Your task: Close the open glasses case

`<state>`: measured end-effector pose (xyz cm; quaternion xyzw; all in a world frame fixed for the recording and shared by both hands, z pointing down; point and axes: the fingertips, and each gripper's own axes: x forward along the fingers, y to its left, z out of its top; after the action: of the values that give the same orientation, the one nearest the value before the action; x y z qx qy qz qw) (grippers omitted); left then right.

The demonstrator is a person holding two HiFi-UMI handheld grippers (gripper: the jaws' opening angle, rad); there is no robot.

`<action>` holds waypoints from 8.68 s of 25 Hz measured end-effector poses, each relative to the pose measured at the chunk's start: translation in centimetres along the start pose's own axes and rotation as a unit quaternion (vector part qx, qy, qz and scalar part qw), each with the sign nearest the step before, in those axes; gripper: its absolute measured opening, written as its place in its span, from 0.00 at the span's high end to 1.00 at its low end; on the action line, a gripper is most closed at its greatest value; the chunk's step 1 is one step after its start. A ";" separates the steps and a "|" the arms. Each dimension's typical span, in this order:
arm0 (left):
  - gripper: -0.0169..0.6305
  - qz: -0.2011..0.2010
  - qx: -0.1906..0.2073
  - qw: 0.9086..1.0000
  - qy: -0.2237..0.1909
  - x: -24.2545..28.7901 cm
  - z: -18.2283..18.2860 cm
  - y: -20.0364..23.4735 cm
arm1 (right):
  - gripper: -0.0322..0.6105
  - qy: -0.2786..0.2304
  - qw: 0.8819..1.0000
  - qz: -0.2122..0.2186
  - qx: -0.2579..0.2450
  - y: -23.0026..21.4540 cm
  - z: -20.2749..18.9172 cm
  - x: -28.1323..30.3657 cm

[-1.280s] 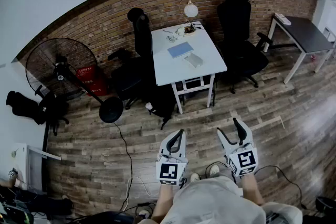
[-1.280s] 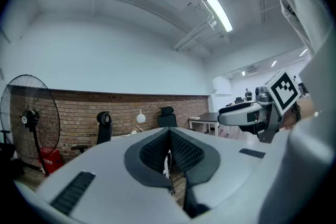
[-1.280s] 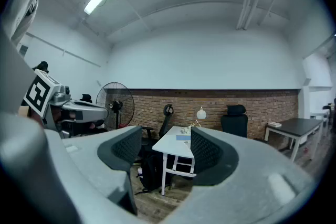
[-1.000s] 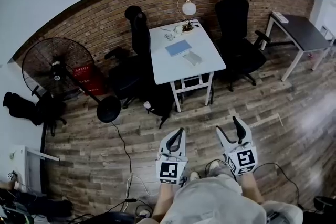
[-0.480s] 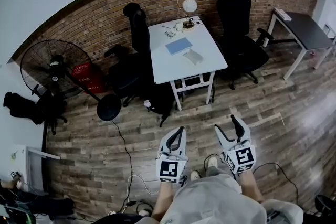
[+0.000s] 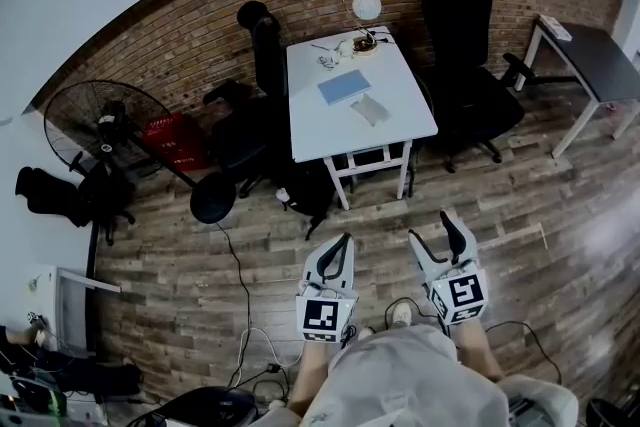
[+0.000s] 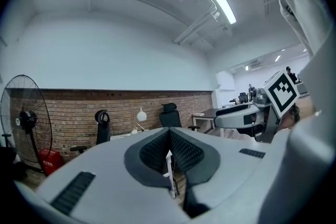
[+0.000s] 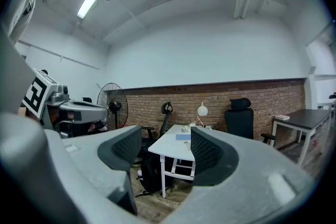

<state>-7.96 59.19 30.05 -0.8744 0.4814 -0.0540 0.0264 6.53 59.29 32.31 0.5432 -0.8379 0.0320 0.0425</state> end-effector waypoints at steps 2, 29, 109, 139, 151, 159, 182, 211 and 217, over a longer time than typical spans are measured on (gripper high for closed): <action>0.97 0.007 0.003 1.000 0.007 1.0 -0.1 -0.4 | 0.49 -0.001 1.000 0.005 0.004 -1.2 -0.1 0.4; 0.97 0.049 0.008 0.998 0.033 10.6 -0.3 -1.5 | 0.49 0.001 0.999 0.030 0.015 -11.0 -0.3 5.7; 0.97 -0.031 -0.016 0.999 0.025 32.0 -2.7 21.3 | 0.49 0.042 0.997 -0.063 0.003 -14.9 2.1 34.0; 0.97 0.031 -0.002 0.999 0.037 47.2 -1.4 23.0 | 0.49 0.039 0.999 0.010 0.008 -27.3 3.1 46.0; 0.97 0.062 -0.005 0.996 0.062 50.9 -1.5 22.8 | 0.49 0.039 0.998 0.042 0.013 -31.1 3.3 49.1; 0.97 0.060 0.004 0.996 0.061 52.5 -1.3 23.2 | 0.49 0.043 0.998 0.042 0.024 -32.1 2.9 50.3; 0.97 -0.010 -0.038 0.994 0.100 57.6 -7.5 26.7 | 0.49 0.102 0.994 -0.003 0.031 -32.1 -1.1 55.6; 0.97 -0.077 -0.079 0.978 0.176 60.1 -17.8 26.1 | 0.49 0.213 0.975 -0.023 0.055 -31.9 -11.7 58.1; 0.97 -0.079 -0.088 0.973 0.196 60.5 -20.2 25.5 | 0.49 0.233 0.970 -0.019 0.060 -31.9 -13.9 58.3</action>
<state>0.32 -5.40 51.80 -0.8808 0.4098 -0.1840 -0.1498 12.50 -5.24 52.58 0.5381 -0.7911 0.2068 0.2045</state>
